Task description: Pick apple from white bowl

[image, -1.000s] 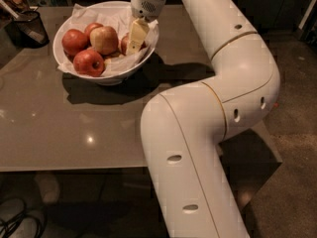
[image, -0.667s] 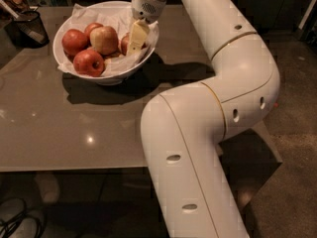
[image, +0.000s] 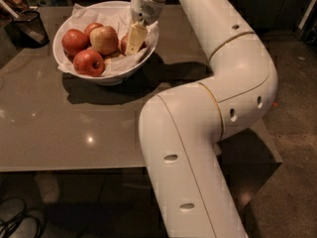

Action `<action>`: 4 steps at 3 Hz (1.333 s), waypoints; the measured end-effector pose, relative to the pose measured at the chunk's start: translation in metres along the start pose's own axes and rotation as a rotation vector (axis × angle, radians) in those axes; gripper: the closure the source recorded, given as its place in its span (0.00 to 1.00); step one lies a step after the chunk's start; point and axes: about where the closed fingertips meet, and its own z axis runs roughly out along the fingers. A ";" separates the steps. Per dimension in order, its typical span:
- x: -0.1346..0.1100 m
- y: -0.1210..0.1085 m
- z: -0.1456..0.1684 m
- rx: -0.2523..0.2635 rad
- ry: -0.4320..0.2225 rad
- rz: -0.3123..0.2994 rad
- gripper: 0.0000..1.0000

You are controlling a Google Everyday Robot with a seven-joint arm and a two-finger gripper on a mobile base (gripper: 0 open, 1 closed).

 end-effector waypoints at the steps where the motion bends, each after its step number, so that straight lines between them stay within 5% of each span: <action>1: 0.000 0.000 0.000 0.000 0.000 0.000 0.88; 2: 0.000 0.000 0.000 0.000 0.000 0.000 1.00; 3: -0.019 -0.010 -0.024 0.099 -0.021 -0.035 1.00; 4: -0.017 -0.009 -0.025 0.096 -0.028 -0.021 1.00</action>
Offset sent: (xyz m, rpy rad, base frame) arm 0.0000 0.0000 0.0000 0.0000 0.0000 0.0000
